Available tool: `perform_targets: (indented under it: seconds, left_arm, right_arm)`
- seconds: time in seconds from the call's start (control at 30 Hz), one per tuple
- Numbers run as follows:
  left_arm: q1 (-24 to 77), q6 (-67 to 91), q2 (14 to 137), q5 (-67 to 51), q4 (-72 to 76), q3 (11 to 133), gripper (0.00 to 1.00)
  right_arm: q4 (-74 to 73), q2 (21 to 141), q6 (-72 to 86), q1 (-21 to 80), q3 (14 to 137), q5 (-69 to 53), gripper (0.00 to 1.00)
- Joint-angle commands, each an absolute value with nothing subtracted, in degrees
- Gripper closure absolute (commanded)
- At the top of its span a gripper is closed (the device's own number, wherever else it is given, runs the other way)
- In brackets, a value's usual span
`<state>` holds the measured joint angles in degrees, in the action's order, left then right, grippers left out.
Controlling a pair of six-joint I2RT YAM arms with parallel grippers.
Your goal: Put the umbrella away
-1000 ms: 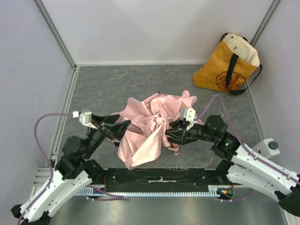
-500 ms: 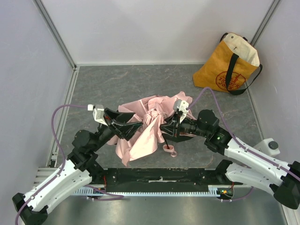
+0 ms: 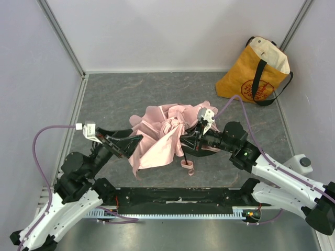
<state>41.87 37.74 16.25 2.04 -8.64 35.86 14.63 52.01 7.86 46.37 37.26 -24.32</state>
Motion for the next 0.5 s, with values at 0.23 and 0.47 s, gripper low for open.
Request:
perform_targets:
  seconds: [0.23, 0.47]
  left_arm:
    - [41.92, 39.12, 16.59, 4.30, 3.76, 26.72, 0.01]
    - [41.92, 37.62, 30.66, -9.20, 25.81, 25.75, 0.02]
  right_arm:
    - [21.71, 52.64, 10.63, 45.00, 41.31, -29.53, 1.00]
    - [15.58, 55.72, 8.09, 45.00, 44.29, -31.99, 1.00]
